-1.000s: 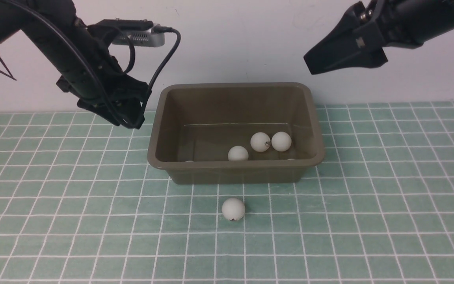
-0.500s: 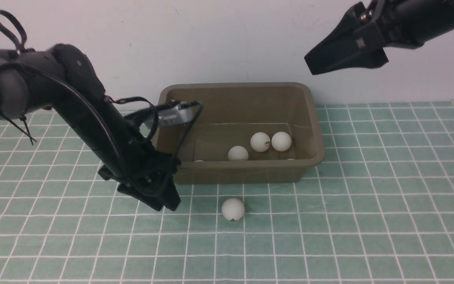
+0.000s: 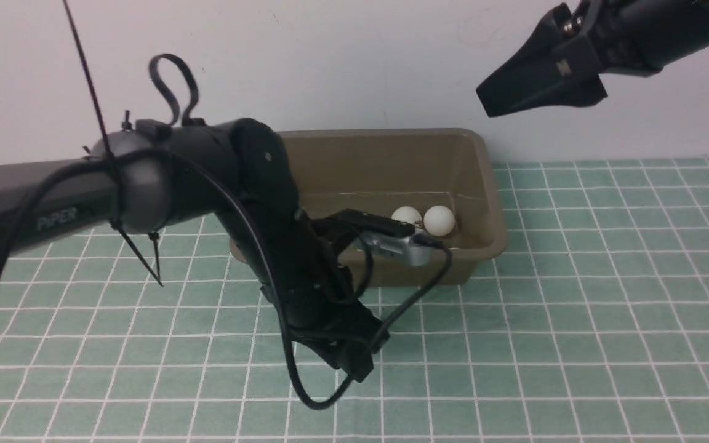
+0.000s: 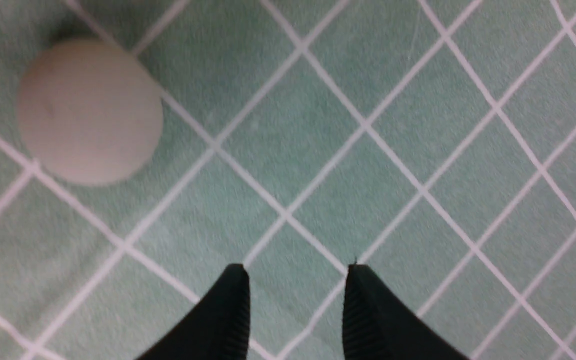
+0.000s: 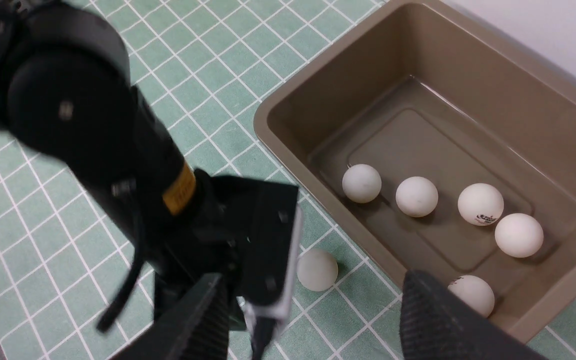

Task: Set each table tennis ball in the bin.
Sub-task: Use the right arm to clamp the table tennis ball closest to it

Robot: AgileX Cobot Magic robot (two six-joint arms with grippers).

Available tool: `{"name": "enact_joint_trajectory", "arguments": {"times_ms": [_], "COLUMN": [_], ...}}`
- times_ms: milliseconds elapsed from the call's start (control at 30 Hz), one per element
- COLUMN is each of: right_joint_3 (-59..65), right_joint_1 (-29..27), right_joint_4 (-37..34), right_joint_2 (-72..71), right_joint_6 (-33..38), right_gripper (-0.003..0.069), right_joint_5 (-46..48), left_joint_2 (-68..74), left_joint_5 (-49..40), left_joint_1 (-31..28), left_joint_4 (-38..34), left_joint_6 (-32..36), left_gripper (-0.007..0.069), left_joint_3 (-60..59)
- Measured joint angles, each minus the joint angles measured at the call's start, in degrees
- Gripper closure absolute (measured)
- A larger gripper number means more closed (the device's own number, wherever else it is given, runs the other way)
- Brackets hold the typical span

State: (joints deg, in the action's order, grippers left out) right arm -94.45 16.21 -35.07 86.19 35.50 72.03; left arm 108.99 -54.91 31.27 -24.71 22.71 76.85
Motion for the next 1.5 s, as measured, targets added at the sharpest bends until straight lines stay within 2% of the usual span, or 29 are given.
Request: {"name": "enact_joint_trajectory", "arguments": {"times_ms": [200, 367, 633, 700, 933, 1100, 1367, 1433, 1500], "right_joint_3": [0.00, 0.00, 0.00, 0.00, 0.00, 0.00, 0.00, 0.00, 0.00], "right_joint_1": [0.00, 0.00, 0.00, 0.00, 0.00, 0.00, 0.00, 0.00, 0.00], "right_joint_4": [0.00, 0.00, 0.00, 0.05, 0.00, 0.00, 0.07, 1.86, 7.84], "right_joint_2": [0.00, 0.00, 0.00, 0.00, 0.00, 0.00, 0.00, 0.00, 0.00], "right_joint_6": [0.00, 0.00, 0.09, 0.09, 0.09, 0.09, 0.53, -0.38, -3.09], "right_gripper": [0.0237, 0.0237, 0.0237, 0.0237, 0.0237, 0.0237, 0.0237, 0.0237, 0.0237], "right_joint_5": [0.00, 0.00, 0.00, 0.00, 0.00, 0.00, 0.00, 0.00, 0.00], "left_joint_2": [0.00, 0.00, 0.79, 1.28, 4.07, 5.75, 5.69, 5.14, 4.02], "left_joint_5": [6.54, 7.70, 12.01, 12.78, 16.27, 18.03, 18.35, 18.20, 17.79], "left_joint_1": [3.86, 4.22, 4.22, 4.22, 4.22, 4.22, 4.22, 4.22, 4.22], "left_joint_4": [4.31, 4.71, 9.63, 10.01, 12.07, 18.12, 18.25, 17.67, 17.51], "left_joint_6": [-0.43, -0.42, -0.67, -1.40, -6.34, -13.25, -15.21, -15.21, -15.03], "left_gripper": [0.0352, 0.0307, 0.0155, 0.0140, 0.0132, 0.0132, 0.0132, 0.0132, 0.0132], "left_joint_3": [0.00, 0.00, 0.00, 0.00, 0.00, -0.06, -0.06, -0.06, -0.06]}}
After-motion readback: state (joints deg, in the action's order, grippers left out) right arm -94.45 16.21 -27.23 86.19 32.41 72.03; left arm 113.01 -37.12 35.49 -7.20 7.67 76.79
